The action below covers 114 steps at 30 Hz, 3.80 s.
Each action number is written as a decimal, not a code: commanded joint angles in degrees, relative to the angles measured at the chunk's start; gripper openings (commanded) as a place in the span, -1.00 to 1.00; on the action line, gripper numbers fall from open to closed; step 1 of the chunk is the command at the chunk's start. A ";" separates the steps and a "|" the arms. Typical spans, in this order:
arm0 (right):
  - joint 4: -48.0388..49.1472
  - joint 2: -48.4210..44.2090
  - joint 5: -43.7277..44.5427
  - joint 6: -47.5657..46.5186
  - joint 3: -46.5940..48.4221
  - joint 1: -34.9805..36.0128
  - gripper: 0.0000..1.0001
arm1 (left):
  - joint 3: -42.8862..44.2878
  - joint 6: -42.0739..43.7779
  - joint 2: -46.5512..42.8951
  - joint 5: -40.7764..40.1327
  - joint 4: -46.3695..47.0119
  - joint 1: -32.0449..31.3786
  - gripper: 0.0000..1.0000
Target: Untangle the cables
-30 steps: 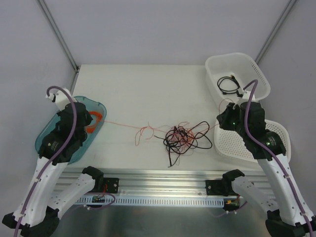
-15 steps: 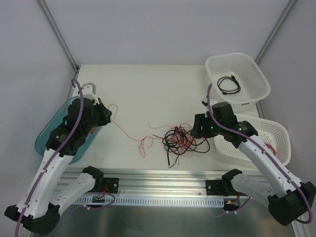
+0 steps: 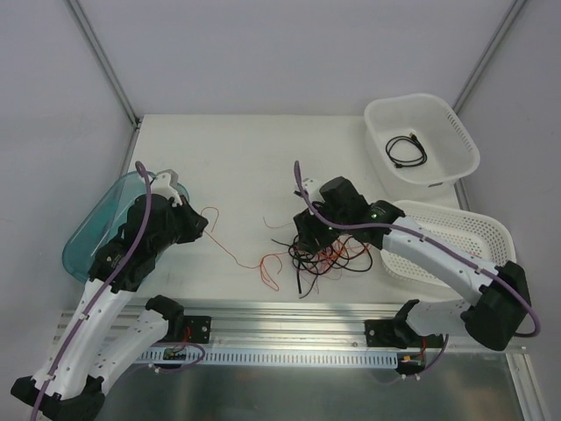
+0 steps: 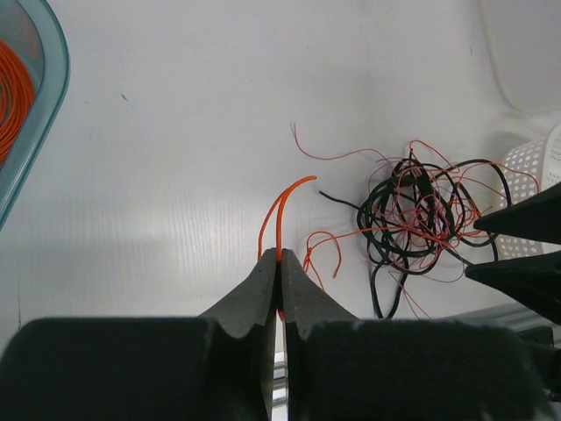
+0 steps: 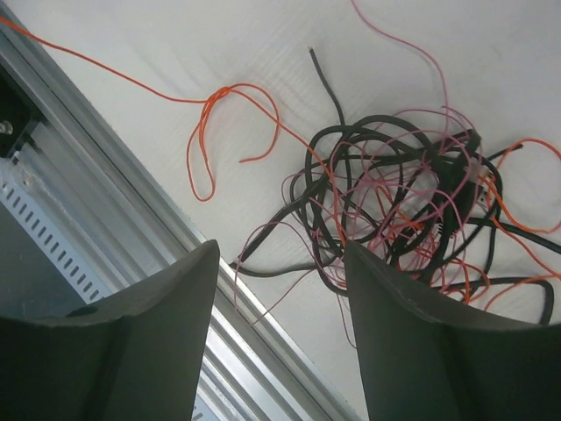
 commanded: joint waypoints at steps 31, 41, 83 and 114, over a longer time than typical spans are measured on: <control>5.73 14.35 0.34 -5.98 5.75 3.85 -0.99 | -5.10 -2.74 -4.86 -13.44 -2.20 0.31 -1.00; -1.49 -6.52 -6.75 -6.69 7.43 -8.29 -0.91 | -3.78 -3.35 -4.51 -18.29 -6.61 0.31 -1.00; 0.10 31.81 -0.53 -19.87 14.72 9.55 -0.50 | 3.08 -1.16 -7.50 -16.70 -9.95 0.31 -1.00; 0.19 -19.61 -7.56 -0.18 3.64 -27.45 -0.99 | 7.20 -1.60 -2.14 -36.14 -19.18 0.39 -1.00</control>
